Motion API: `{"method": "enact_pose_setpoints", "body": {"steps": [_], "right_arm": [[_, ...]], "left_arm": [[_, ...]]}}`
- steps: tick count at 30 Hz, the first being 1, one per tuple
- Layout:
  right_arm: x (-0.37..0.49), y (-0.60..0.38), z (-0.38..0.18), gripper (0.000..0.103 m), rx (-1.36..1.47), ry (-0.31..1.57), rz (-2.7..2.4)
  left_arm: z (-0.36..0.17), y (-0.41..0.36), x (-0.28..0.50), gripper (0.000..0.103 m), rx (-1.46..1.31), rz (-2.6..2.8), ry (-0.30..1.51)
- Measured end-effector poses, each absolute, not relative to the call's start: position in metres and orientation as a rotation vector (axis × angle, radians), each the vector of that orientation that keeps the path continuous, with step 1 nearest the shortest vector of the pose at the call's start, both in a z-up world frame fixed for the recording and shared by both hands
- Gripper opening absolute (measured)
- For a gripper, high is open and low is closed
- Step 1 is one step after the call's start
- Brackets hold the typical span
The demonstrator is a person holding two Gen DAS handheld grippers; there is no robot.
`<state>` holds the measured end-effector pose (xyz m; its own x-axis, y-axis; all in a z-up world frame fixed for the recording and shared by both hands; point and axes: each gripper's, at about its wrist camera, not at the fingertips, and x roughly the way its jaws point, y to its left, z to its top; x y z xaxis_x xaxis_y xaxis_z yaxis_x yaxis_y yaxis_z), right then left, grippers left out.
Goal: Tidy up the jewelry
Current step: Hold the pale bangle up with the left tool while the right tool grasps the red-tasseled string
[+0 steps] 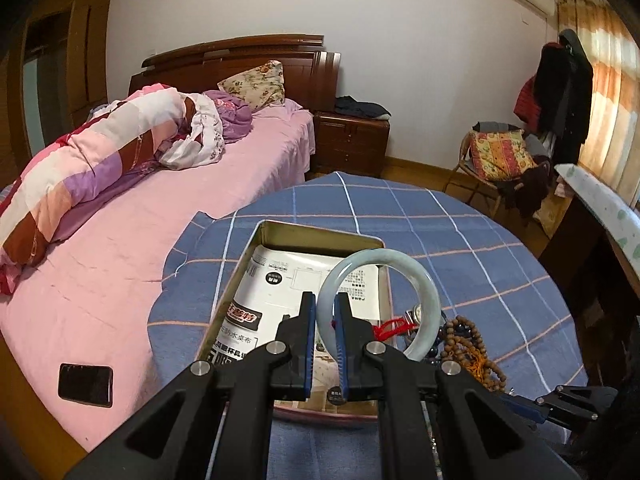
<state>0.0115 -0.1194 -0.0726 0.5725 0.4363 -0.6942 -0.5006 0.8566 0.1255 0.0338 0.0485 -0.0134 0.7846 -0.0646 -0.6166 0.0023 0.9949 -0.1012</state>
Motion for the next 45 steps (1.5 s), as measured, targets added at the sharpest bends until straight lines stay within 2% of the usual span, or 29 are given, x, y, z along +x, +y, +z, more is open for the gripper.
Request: {"method": "enact_pose_setpoints", "body": {"steps": [12, 14, 15, 17, 18, 24, 33, 34, 36, 37, 38, 45], "right_arm": [[0.026, -0.139, -0.077, 0.013, -0.074, 0.817, 0.481], [0.028, -0.145, -0.075, 0.016, -0.07, 0.815, 0.474], [0.028, -0.147, -0.072, 0.02, -0.064, 0.803, 0.47], [0.026, -0.152, -0.066, 0.06, -0.04, 0.768, 0.466], [0.024, -0.154, -0.062, 0.066, -0.025, 0.739, 0.47], [0.017, -0.133, -0.042, 0.068, 0.006, 0.644, 0.618], [0.026, -0.114, -0.052, 0.066, 0.015, 0.527, 0.652], [0.026, -0.114, -0.053, 0.061, 0.023, 0.526, 0.66], [0.029, -0.115, -0.055, 0.034, 0.035, 0.535, 0.671], [0.032, -0.115, -0.057, 0.004, 0.038, 0.56, 0.661], [0.033, -0.117, -0.058, 0.008, 0.049, 0.578, 0.644], [0.037, -0.128, -0.068, 0.005, -0.003, 0.675, 0.549]], "left_arm": [[0.006, 0.024, 0.031, 0.008, -0.086, -0.163, 0.647], [0.012, 0.021, 0.031, 0.008, -0.086, -0.179, 0.642], [0.015, 0.02, 0.032, 0.008, -0.089, -0.188, 0.642], [0.022, 0.017, 0.031, 0.008, -0.086, -0.198, 0.634], [0.024, 0.016, 0.031, 0.008, -0.084, -0.204, 0.631], [0.03, 0.0, 0.031, 0.008, -0.078, -0.265, 0.634], [0.016, -0.016, 0.041, 0.008, -0.141, -0.36, 0.712], [0.014, -0.019, 0.041, 0.008, -0.149, -0.376, 0.722], [0.012, -0.023, 0.04, 0.008, -0.167, -0.413, 0.738], [0.011, -0.024, 0.039, 0.008, -0.173, -0.421, 0.744], [0.011, -0.025, 0.039, 0.008, -0.172, -0.425, 0.744], [0.021, -0.015, 0.036, 0.009, -0.192, -0.391, 0.683]]}}
